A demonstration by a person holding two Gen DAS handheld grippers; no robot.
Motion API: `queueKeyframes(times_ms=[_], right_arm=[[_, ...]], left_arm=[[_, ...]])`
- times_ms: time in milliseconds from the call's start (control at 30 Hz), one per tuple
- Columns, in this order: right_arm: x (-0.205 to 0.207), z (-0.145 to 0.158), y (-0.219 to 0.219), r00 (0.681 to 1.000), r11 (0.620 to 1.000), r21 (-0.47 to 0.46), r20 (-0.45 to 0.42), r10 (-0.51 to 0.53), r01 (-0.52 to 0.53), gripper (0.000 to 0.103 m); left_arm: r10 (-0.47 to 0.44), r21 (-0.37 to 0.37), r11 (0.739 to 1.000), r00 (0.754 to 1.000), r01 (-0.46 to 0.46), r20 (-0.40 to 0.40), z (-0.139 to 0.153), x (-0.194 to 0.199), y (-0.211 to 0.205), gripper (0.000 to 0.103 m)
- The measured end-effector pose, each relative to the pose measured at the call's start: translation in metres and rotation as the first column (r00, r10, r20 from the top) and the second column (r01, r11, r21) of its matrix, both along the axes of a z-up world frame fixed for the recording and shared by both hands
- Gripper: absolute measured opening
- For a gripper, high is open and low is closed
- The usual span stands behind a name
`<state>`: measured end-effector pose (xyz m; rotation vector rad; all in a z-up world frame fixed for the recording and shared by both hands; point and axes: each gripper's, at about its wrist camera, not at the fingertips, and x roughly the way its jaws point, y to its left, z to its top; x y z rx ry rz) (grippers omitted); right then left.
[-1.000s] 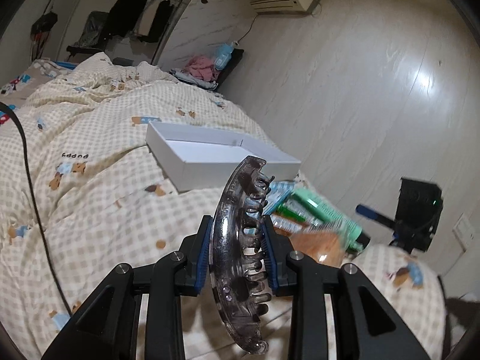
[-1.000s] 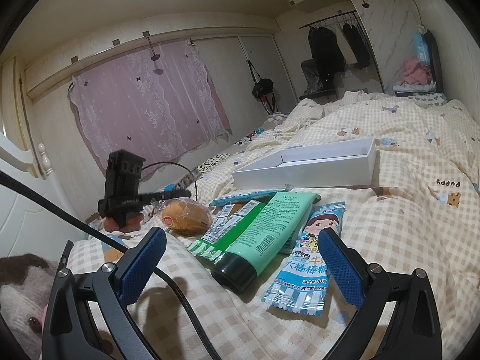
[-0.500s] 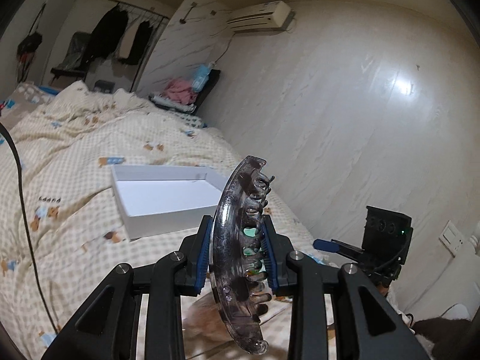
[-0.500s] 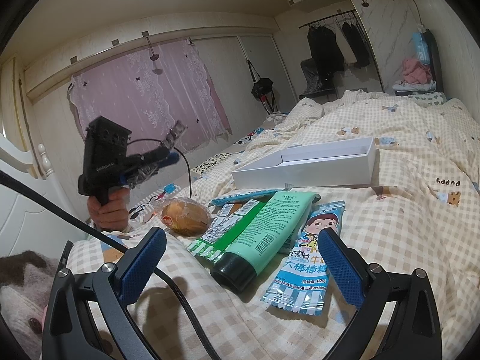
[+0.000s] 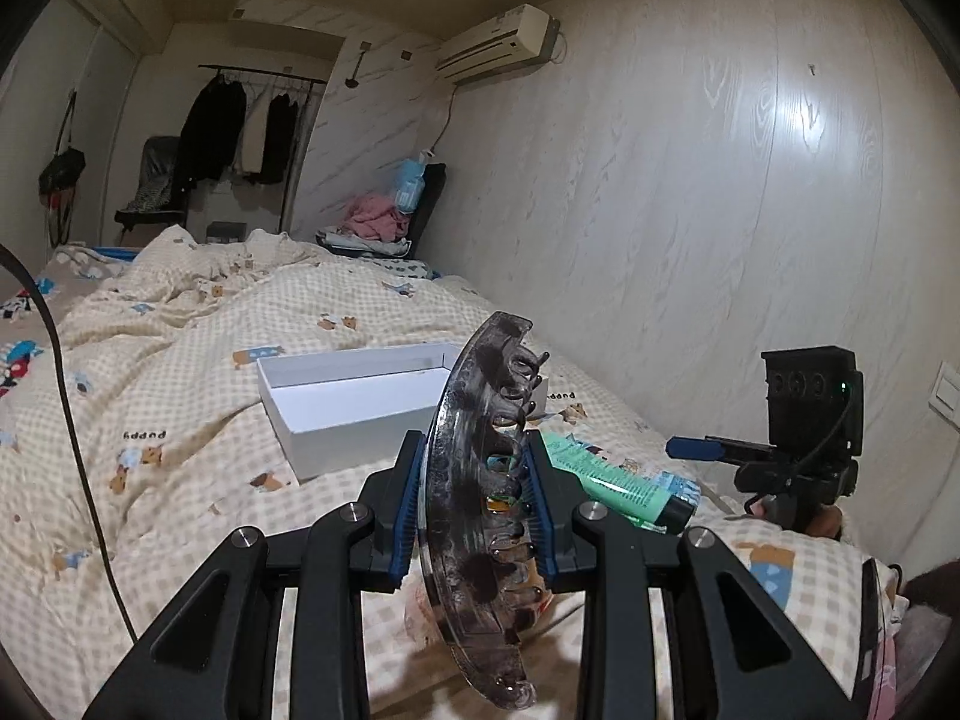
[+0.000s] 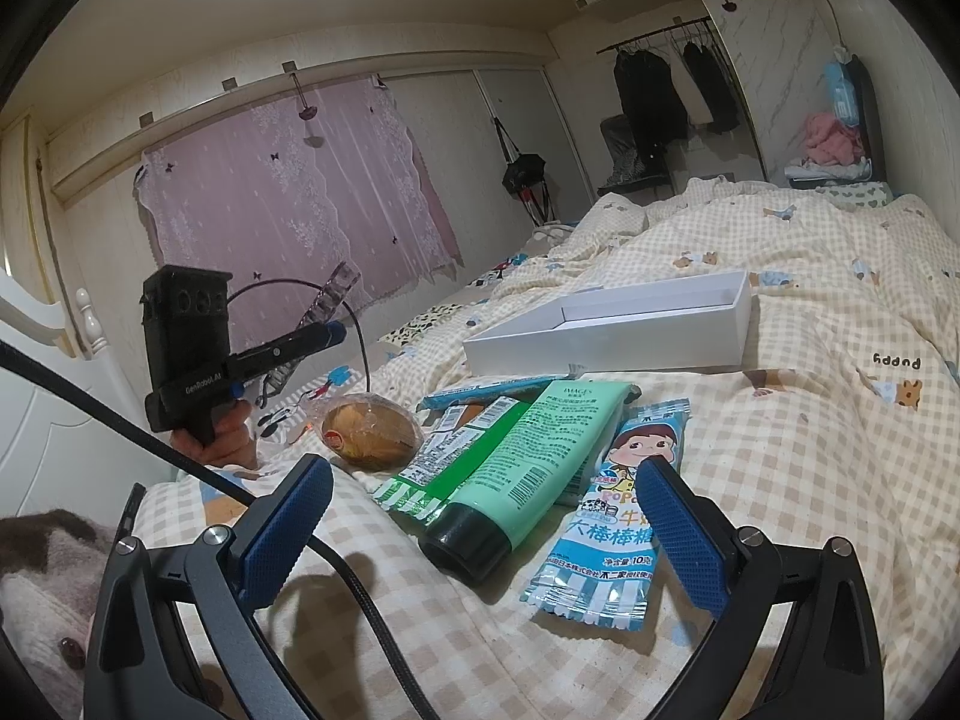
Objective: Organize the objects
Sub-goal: 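Lift the claw clip with the left gripper and hold it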
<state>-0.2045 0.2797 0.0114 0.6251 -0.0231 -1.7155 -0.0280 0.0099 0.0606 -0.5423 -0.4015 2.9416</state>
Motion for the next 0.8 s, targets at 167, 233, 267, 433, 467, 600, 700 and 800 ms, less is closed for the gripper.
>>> queueKeyframes(times_ms=[167,233,267,433,467,600,700,800], right_arm=[[0.000,-0.001,0.000,1.000,1.000,0.000,0.002,0.001,-0.001,0.102],[-0.001,-0.001,0.000,1.000,1.000,0.000,0.003,0.002,-0.002,0.102],[-0.001,-0.001,0.000,1.000,1.000,0.001,0.003,0.001,-0.001,0.102],[0.000,-0.001,-0.001,1.000,1.000,0.003,0.006,0.001,-0.001,0.102],[0.000,-0.001,-0.001,1.000,1.000,0.003,0.006,0.001,-0.001,0.102],[0.000,0.000,-0.001,1.000,1.000,0.003,0.006,0.000,0.000,0.102],[-0.001,0.003,-0.001,1.000,1.000,0.017,0.012,-0.018,0.018,0.102],[-0.004,0.017,0.002,0.999,0.998,0.041,-0.003,-0.038,0.038,0.102]], left_arm=[[0.034,0.007,0.999,0.999,-0.034,-0.031,-0.012,0.005,0.008,0.034],[0.046,-0.002,0.999,0.998,-0.046,-0.038,-0.011,0.010,0.011,0.034],[0.045,-0.005,0.999,0.998,-0.045,-0.043,-0.011,0.010,0.012,0.034],[0.032,-0.024,0.999,0.999,-0.033,-0.039,-0.011,0.009,0.014,0.034],[0.032,-0.028,0.999,0.999,-0.033,-0.037,-0.011,0.008,0.015,0.034],[0.031,-0.038,0.999,0.999,-0.032,-0.039,-0.011,0.009,0.016,0.034],[0.034,-0.043,0.998,0.998,-0.036,-0.045,-0.012,0.010,0.016,0.034],[0.044,-0.049,0.998,0.998,-0.046,-0.045,-0.013,0.010,0.016,0.034]])
